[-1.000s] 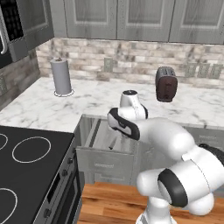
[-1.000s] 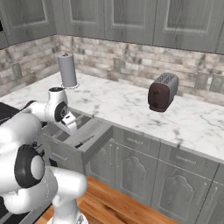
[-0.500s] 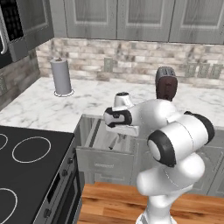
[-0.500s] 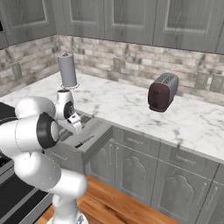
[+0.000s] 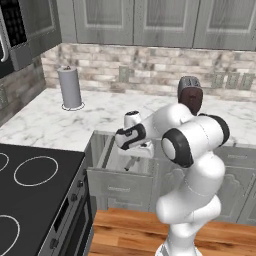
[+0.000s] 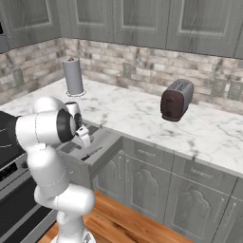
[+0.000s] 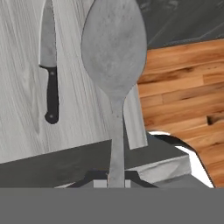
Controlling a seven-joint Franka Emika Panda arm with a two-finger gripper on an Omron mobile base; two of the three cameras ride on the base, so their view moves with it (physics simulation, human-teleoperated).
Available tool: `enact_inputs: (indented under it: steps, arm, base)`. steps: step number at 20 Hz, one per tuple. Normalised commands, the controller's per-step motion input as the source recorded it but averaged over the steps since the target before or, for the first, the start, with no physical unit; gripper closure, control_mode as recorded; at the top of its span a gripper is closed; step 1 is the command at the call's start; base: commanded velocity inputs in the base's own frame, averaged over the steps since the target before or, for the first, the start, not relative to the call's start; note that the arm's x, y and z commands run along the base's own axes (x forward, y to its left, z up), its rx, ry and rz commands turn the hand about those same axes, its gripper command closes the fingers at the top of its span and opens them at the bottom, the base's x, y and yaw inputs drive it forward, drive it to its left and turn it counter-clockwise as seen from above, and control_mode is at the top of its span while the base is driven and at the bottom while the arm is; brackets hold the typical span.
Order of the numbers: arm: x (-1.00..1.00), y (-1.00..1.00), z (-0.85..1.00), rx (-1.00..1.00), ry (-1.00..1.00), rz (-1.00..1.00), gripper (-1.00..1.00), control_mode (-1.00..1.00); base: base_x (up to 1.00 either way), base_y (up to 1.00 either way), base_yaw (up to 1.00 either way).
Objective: Pick up the metallic utensils from the counter and place them in the open drawer. Make sure not to pick up any wooden utensils.
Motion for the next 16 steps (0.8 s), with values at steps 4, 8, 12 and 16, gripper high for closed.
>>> enact_inputs:
  steps: [4,8,12,16]
  arm:
    - [0.16,0.0,-0.32,0.0,0.07,0.0,1.0,-1.0]
    - [0.22,0.0,-0.34,0.0,0.08,0.0,1.0,-1.0]
    - [0.33,0.01,-0.26,0.0,0.01,0.0,1.0,-1.0]
    - [0.35,0.06,-0.04,0.0,0.0,0.0,1.0,-1.0]
  base:
    - [0.0,0.0,0.0]
    - [0.0,0.0,0.0]
    - [0.0,0.0,0.0]
    - [0.0,0.0,0.0]
